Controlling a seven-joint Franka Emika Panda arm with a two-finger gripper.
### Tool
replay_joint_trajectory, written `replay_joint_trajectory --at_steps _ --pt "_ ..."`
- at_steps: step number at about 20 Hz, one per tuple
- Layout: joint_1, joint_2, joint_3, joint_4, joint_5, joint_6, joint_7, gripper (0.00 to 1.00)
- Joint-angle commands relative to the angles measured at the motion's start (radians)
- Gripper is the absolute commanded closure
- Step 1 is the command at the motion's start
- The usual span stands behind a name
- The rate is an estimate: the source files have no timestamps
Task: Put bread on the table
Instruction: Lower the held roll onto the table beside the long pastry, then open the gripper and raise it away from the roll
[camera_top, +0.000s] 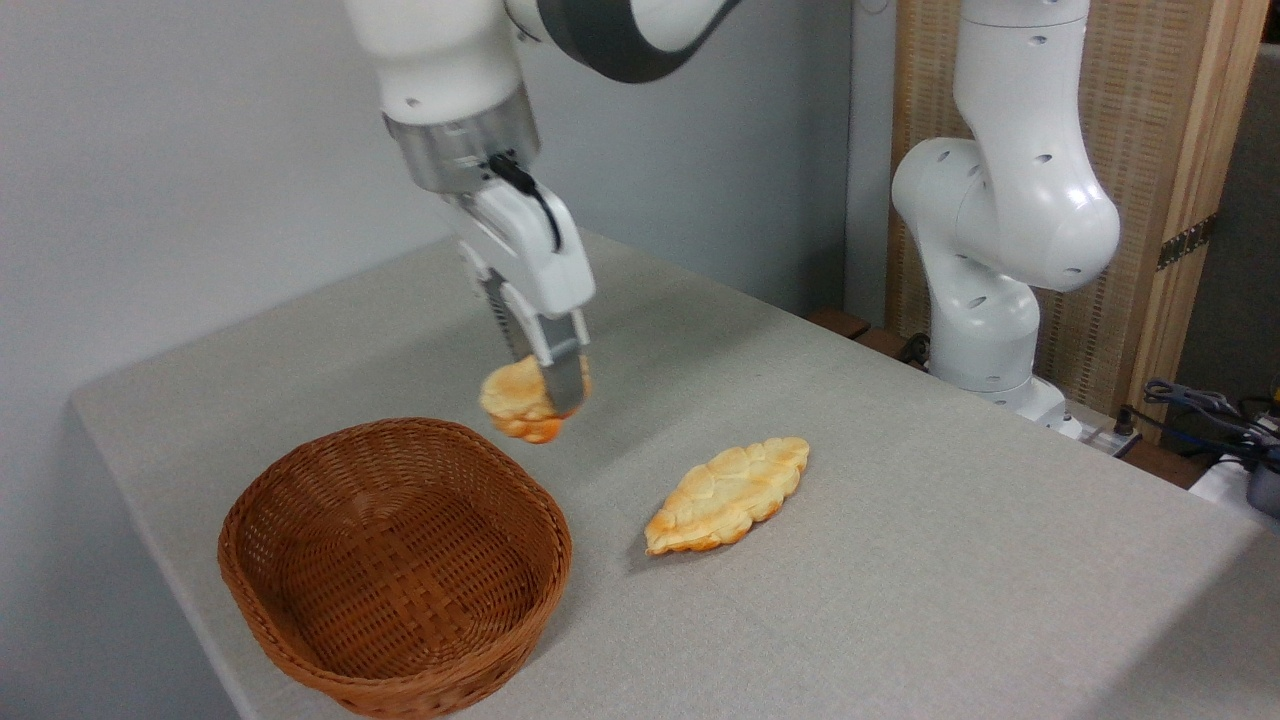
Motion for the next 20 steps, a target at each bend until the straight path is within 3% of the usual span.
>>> replay_joint_trajectory --at_steps 1,3,7,16,20 --pt "-0.013 -0.075 0.002 -0.136 -0.014 0.0 -0.025 0.52" --pt "-0.019 -0.079 -0.006 -0.173 -0.011 0.0 -0.017 0.45" --pt "-0.048 -0.043 -0.015 -0.198 -0.001 0.009 -0.016 0.17" --pt "-0.05 -0.013 -0.028 -0.195 0.008 0.042 -0.013 0.01" --pt "-0.05 -0.013 -0.034 -0.192 0.022 0.042 -0.013 0.0"
